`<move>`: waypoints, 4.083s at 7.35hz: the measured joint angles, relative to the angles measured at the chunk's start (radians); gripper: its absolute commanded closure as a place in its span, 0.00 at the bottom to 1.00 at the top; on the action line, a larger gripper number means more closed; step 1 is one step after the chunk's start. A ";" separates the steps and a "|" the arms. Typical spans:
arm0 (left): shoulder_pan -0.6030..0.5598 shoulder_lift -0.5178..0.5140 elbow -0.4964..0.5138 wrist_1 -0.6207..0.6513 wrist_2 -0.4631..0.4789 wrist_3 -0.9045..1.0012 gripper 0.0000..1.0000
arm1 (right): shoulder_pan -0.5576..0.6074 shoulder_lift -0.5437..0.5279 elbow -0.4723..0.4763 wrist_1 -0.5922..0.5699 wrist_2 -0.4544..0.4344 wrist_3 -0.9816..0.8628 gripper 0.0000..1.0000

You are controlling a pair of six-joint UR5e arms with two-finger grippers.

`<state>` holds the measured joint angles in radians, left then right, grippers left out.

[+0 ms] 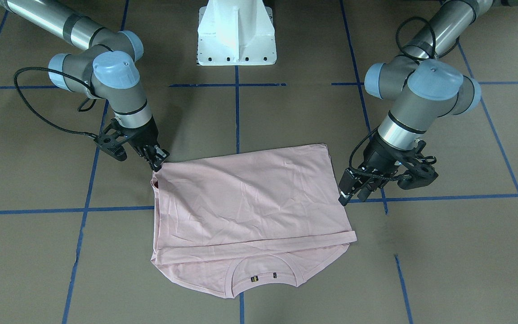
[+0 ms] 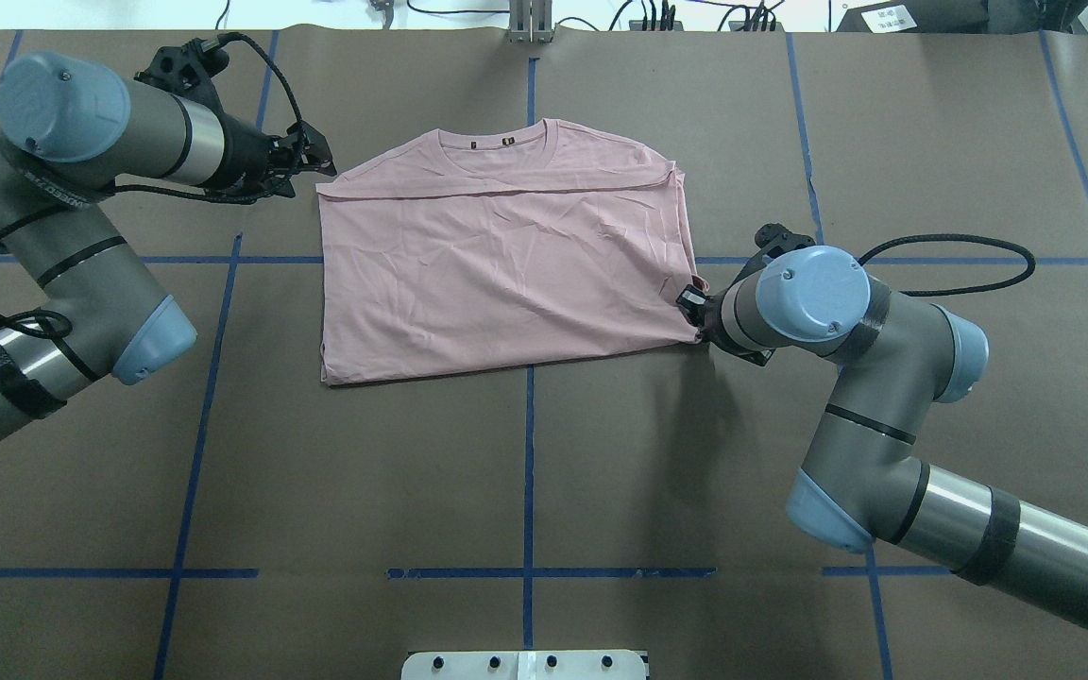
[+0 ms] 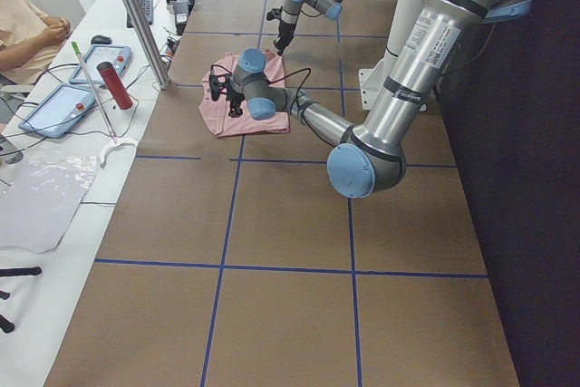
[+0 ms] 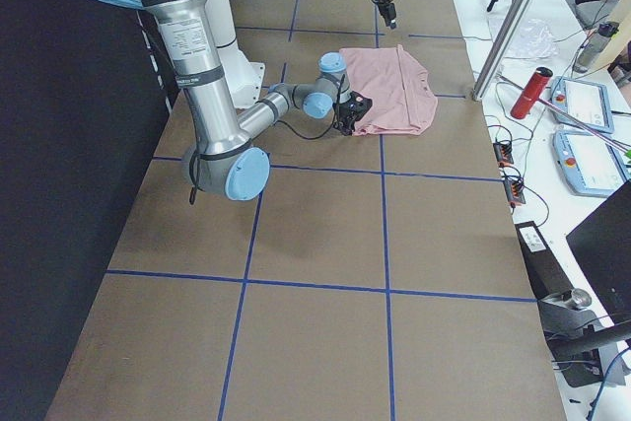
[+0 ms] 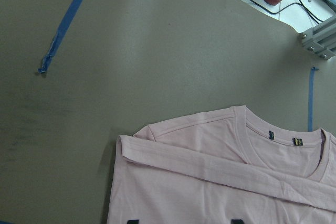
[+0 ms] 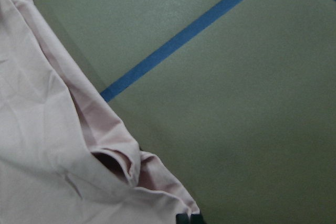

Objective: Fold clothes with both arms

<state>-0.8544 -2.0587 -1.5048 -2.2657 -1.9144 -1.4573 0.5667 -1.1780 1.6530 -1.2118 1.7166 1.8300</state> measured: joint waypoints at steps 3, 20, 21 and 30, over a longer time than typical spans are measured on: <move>0.000 -0.003 0.000 0.000 0.000 -0.003 0.34 | -0.015 -0.072 0.117 -0.001 0.008 0.000 1.00; 0.488 0.079 -0.317 0.370 0.205 -0.401 0.17 | -0.090 -0.417 0.624 -0.020 0.060 0.147 0.00; 0.494 0.076 -0.313 0.402 0.216 -0.401 0.18 | -0.088 -0.413 0.612 -0.019 0.060 0.139 0.00; 0.501 0.071 -0.289 0.462 0.247 -0.400 0.83 | -0.095 -0.409 0.569 -0.012 0.048 0.135 0.00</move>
<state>-0.3533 -1.9882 -1.7939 -1.8040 -1.6678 -1.8577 0.4713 -1.5871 2.2220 -1.2241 1.7644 1.9650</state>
